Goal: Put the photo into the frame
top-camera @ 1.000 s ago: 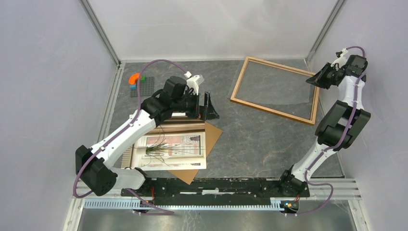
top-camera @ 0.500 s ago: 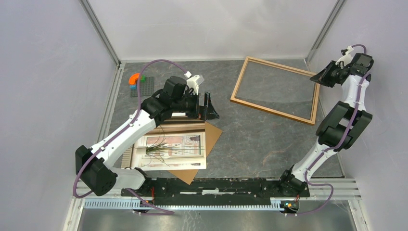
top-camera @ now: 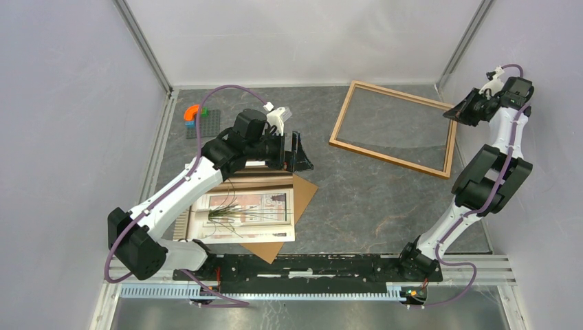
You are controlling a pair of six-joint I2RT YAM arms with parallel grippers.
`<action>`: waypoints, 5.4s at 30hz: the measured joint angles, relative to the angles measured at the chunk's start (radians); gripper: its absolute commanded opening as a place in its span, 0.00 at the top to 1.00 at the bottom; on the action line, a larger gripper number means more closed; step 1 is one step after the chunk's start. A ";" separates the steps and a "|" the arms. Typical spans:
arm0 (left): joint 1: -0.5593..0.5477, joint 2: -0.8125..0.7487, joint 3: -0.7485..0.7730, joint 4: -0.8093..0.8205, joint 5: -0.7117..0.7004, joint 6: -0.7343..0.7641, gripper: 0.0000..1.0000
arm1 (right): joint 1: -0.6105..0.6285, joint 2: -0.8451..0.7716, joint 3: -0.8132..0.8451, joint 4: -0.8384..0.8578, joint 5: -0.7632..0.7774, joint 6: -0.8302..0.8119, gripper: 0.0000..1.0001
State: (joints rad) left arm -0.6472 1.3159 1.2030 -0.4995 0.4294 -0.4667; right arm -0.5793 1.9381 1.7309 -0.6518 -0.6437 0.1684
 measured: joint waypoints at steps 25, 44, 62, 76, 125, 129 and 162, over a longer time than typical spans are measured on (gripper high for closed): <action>0.000 0.002 0.000 0.000 0.003 0.000 0.00 | -0.020 0.006 0.045 -0.076 0.001 -0.063 1.00; 0.000 0.015 0.000 0.000 0.019 0.000 0.00 | -0.022 0.024 0.068 -0.088 0.002 -0.084 1.00; 0.000 0.016 0.000 0.000 0.019 0.000 0.00 | -0.022 0.040 0.089 -0.100 0.003 -0.095 1.00; 0.000 0.016 0.000 0.000 0.019 0.000 0.00 | -0.022 0.040 0.094 -0.108 0.017 -0.098 1.00; 0.000 0.060 0.003 0.006 -0.059 -0.021 0.00 | 0.052 -0.154 -0.296 0.156 0.079 0.118 1.00; 0.000 0.170 0.035 0.008 -0.162 -0.084 0.02 | 0.052 -0.246 -0.257 0.080 0.134 0.061 1.00; -0.018 1.157 0.940 -0.126 -0.734 -0.116 0.72 | 0.055 -0.636 -0.145 0.094 0.037 0.080 1.00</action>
State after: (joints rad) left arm -0.6647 2.4733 2.1429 -0.6258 -0.3050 -0.5831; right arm -0.5240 1.3022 1.5856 -0.5575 -0.6071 0.2489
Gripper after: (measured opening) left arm 0.347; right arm 0.006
